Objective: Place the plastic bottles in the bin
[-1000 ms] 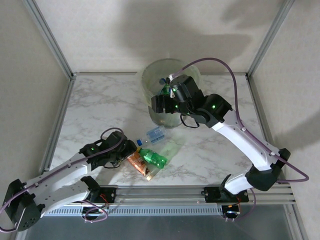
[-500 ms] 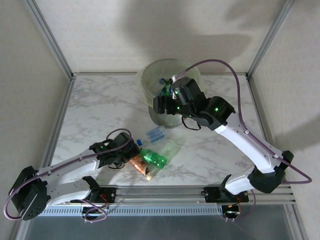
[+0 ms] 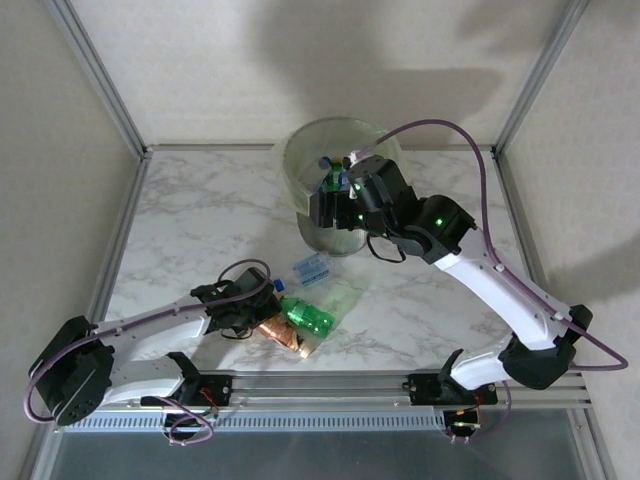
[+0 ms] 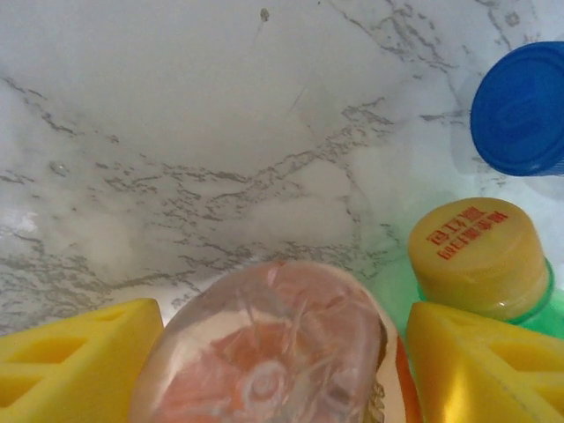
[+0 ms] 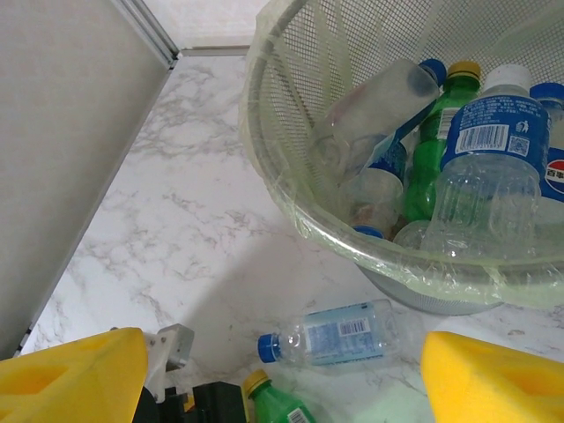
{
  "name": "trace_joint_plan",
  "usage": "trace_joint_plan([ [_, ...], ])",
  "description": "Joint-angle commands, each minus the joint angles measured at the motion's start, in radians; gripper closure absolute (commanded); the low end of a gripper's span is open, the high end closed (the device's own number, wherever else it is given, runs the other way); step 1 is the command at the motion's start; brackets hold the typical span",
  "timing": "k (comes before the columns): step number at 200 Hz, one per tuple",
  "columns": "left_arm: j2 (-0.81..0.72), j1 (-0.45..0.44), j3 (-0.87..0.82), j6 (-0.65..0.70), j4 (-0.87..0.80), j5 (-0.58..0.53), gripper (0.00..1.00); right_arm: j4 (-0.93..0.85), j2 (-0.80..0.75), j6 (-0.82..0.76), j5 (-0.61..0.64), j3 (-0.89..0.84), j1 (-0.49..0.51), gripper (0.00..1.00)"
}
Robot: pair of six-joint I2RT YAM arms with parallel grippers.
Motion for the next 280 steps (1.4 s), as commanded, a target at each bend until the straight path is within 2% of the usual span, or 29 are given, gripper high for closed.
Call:
trace_joint_plan([
  [1, 0.018, -0.011, -0.022, -0.008, 0.035, -0.003, 0.32, -0.006, -0.031, 0.020, 0.035, -0.013, 0.012, 0.19],
  [52, -0.014, -0.011, -0.003, -0.007, 0.004, -0.006, 0.38, -0.008, -0.040, 0.026, 0.041, -0.016, 0.013, 0.19],
  [123, -0.202, 0.013, 0.116, -0.003, -0.132, -0.036, 0.40, 0.006, -0.045, 0.025, 0.009, 0.014, 0.014, 0.19],
  [143, -0.278, 0.072, 0.206, 0.026, -0.174, -0.041, 0.39, 0.029, -0.051, 0.017, -0.044, 0.033, 0.014, 0.17],
  [166, -0.336, 0.203, 0.339, 0.077, -0.194, -0.002, 0.38, 0.072, -0.058, 0.007, -0.127, 0.052, 0.013, 0.15],
  [200, -0.276, 0.368, 0.577, 0.153, -0.217, 0.085, 0.38, 0.115, -0.041, -0.012, -0.244, 0.100, 0.014, 0.11],
  [240, -0.170, 0.419, 0.781, 0.141, -0.115, 0.180, 0.38, 0.114, -0.031, -0.030, -0.306, 0.148, 0.013, 0.09],
  [280, -0.102, 0.427, 0.819, 0.118, -0.018, 0.268, 0.39, 0.129, -0.052, -0.025, -0.359, 0.123, 0.013, 0.07],
])
